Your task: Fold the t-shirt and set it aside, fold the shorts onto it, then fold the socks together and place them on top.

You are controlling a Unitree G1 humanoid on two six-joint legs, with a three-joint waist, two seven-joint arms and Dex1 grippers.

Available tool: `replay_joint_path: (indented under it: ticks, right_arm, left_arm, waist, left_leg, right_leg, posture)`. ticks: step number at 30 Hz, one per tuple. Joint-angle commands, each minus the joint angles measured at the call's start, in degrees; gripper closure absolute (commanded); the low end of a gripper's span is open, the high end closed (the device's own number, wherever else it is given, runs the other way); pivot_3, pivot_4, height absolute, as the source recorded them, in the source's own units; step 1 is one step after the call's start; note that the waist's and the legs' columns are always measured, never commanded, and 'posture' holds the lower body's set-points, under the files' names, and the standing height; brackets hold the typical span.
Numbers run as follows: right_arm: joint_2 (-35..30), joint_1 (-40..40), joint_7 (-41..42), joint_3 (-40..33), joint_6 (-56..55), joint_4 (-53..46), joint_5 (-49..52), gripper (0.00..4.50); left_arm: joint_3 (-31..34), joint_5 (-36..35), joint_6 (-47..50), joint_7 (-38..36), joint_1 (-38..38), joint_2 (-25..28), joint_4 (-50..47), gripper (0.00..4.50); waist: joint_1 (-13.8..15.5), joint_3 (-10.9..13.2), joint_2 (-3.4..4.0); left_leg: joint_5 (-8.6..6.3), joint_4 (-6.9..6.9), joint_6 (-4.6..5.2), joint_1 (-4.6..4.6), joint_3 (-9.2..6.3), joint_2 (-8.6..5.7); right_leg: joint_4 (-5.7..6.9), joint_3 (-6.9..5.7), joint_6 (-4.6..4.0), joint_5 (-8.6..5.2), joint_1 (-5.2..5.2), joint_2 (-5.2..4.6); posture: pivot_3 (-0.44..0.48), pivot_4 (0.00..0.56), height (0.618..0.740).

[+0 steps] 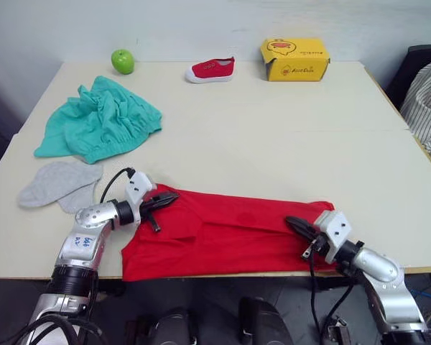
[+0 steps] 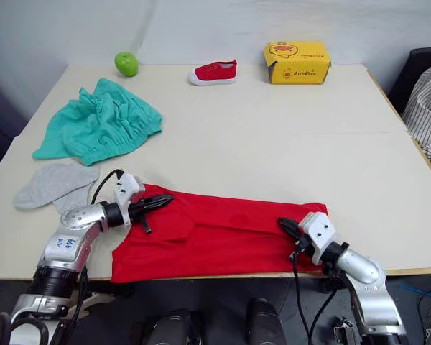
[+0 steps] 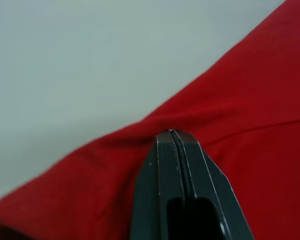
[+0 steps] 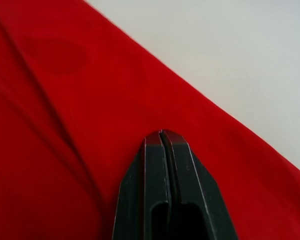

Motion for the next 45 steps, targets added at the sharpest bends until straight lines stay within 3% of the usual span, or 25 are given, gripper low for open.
replay_joint_path:
  ticks: [1, 8, 11, 13, 16, 20, 26, 27, 35, 38, 45]
  right_arm:
    - [0.7, 1.6, -2.8, -6.1, -5.8, 6.1, 1.9, 4.48]
    - [-1.2, -0.2, -1.0, -14.3, -9.6, 18.4, 8.3, 4.48]
    - [-4.7, -1.8, 3.8, -17.1, -4.2, 16.4, 15.1, 4.48]
    - [-8.4, -2.5, 8.9, -17.5, 3.2, 13.0, 21.1, 4.32]
    - [-16.9, -5.5, 18.1, -15.5, 10.7, 12.1, 22.9, 3.64]
    - [-25.3, -15.7, 27.4, -10.0, 11.7, 21.8, 17.9, 2.24]
    - [-28.6, -35.0, 40.1, 3.9, 9.1, 41.3, 5.5, 0.12]
    - [-28.2, -37.8, 41.8, 5.8, 8.5, 44.2, 3.8, 0.00]
    - [-22.0, -51.5, 46.1, 14.2, 2.4, 61.4, -6.8, 0.00]
    - [-20.1, -52.7, 49.3, 15.6, 3.6, 62.4, -8.2, 0.52]
    - [-20.1, -52.6, 51.5, 16.9, 4.0, 61.0, -8.3, 2.90]
  left_arm:
    - [0.5, 1.5, 1.2, 2.6, 1.9, 0.3, -1.5, 4.50]
    - [1.4, 1.3, -2.5, 3.0, 2.4, 0.4, 2.0, 4.50]
    - [5.3, -5.4, -5.5, -2.7, 1.9, 0.2, 2.7, 4.50]
    - [7.8, -11.2, -2.1, -6.9, 1.9, 1.0, -0.3, 4.33]
    - [9.3, -15.7, 2.0, -12.0, 2.9, 4.5, -6.9, 3.66]
    - [8.6, -18.5, 3.6, -16.3, 6.0, 7.8, -16.5, 2.32]
    - [7.3, -23.1, 2.8, -19.7, 10.2, 6.2, -27.2, 0.36]
    - [7.1, -24.1, 4.3, -19.3, 10.3, 6.2, -28.8, 0.07]
    - [7.2, -24.1, 4.7, -19.4, 12.4, 6.5, -29.1, 0.03]
    - [7.4, -23.3, 3.7, -19.3, 13.0, 6.4, -28.1, 0.00]
    - [7.4, -22.4, 2.3, -18.0, 14.4, 6.1, -27.9, 0.00]
  waist:
    - [0.0, 0.0, -0.01]
    - [0.0, -0.1, -0.12]
    - [-0.1, -0.1, -0.04]
    - [-0.2, 0.0, 0.06]
    - [-0.9, 0.0, 0.11]
    - [-1.6, 0.0, 0.13]
    - [-1.4, 0.1, 0.11]
    - [-1.3, 0.1, 0.17]
    - [-1.8, 0.1, 0.20]
    - [-2.3, 0.1, 0.20]
    - [-2.8, 0.1, 0.20]
  left_leg:
    - [0.00, 0.00, 0.00, 0.08, 0.00, 0.01]
    - [0.00, 0.00, 0.00, 0.19, -0.01, 0.02]
    - [0.00, 0.00, 0.01, 0.17, -0.01, 0.02]
    - [0.00, 0.00, 0.02, 0.10, -0.02, 0.03]
    - [0.00, -0.01, 0.02, 0.04, -0.03, 0.06]
    - [0.00, -0.02, 0.02, 0.12, -0.03, 0.06]
    - [0.00, -0.03, 0.02, 0.05, 0.06, 0.04]
    - [0.00, 0.00, 0.02, 0.03, 0.05, 0.04]
    - [0.03, 0.02, 0.00, 0.03, 0.07, 0.04]
    - [0.04, 0.02, -0.04, 0.06, 0.07, 0.10]
    - [0.03, 0.02, -0.06, 0.05, 0.03, 0.11]
  right_leg:
    - [0.03, 0.04, 0.00, 0.00, 0.04, -0.01]
    - [0.09, 0.08, -0.02, -0.01, 0.10, -0.05]
    - [0.11, 0.09, -0.03, -0.01, 0.06, -0.08]
    - [0.12, 0.09, -0.04, -0.02, -0.02, -0.09]
    - [0.13, 0.09, -0.05, -0.02, -0.05, -0.08]
    - [0.08, 0.07, -0.05, -0.02, 0.01, -0.05]
    - [0.04, 0.08, -0.07, -0.03, -0.05, -0.04]
    - [0.05, 0.07, -0.07, -0.03, -0.05, -0.03]
    - [0.03, 0.09, -0.06, -0.03, -0.05, 0.01]
    - [0.05, 0.09, -0.06, -0.03, -0.03, 0.04]
    - [0.06, 0.08, -0.08, -0.04, -0.02, 0.01]
  posture:
    - [0.000, 0.150, 0.740]
    - [0.000, 0.150, 0.740]
    - [0.000, 0.150, 0.740]
    - [0.000, 0.150, 0.740]
    - [0.000, 0.150, 0.740]
    - [0.000, 0.150, 0.740]
    - [0.000, 0.150, 0.740]
    - [0.000, 0.150, 0.740]
    - [0.000, 0.150, 0.740]
    - [0.000, 0.150, 0.740]
    - [0.000, 0.150, 0.740]
